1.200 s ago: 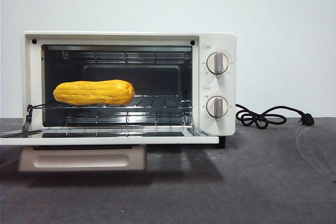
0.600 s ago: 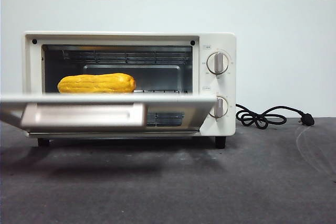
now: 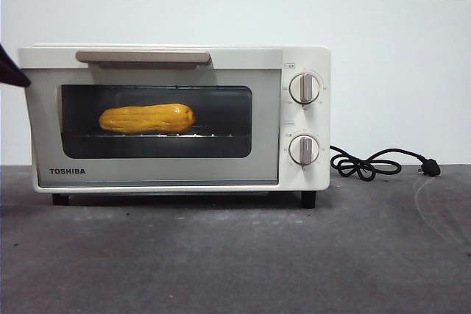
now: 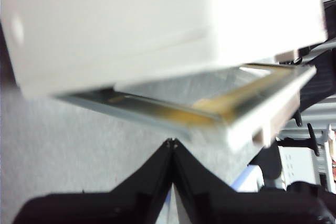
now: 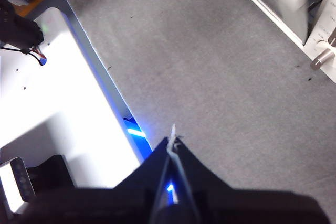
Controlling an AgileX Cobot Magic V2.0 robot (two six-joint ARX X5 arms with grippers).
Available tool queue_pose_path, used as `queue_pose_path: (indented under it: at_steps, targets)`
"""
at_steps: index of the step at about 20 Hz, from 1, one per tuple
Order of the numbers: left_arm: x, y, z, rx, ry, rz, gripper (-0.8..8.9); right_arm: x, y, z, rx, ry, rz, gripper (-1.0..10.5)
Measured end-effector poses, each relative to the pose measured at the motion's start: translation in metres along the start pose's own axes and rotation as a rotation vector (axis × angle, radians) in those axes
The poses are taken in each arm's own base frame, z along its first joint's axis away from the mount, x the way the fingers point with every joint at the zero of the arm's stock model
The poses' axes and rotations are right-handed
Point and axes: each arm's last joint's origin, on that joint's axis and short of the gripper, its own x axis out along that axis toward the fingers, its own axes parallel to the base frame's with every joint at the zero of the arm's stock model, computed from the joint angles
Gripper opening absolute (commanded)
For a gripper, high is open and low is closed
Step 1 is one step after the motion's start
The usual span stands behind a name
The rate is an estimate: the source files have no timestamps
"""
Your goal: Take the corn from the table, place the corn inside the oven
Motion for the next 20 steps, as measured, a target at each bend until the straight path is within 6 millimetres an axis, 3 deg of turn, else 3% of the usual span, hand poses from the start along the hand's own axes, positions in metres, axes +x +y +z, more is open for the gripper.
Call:
queue_pose_path:
  at_steps: [5, 20]
  targets:
    - [-0.007, -0.008, 0.014, 0.045, -0.056, 0.005, -0.08, 0.0, 0.0, 0.0, 0.0, 0.0, 0.0, -0.2]
    - [-0.008, -0.009, 0.024, 0.033, -0.123, 0.001, -0.08, 0.0, 0.0, 0.0, 0.0, 0.0, 0.0, -0.2]
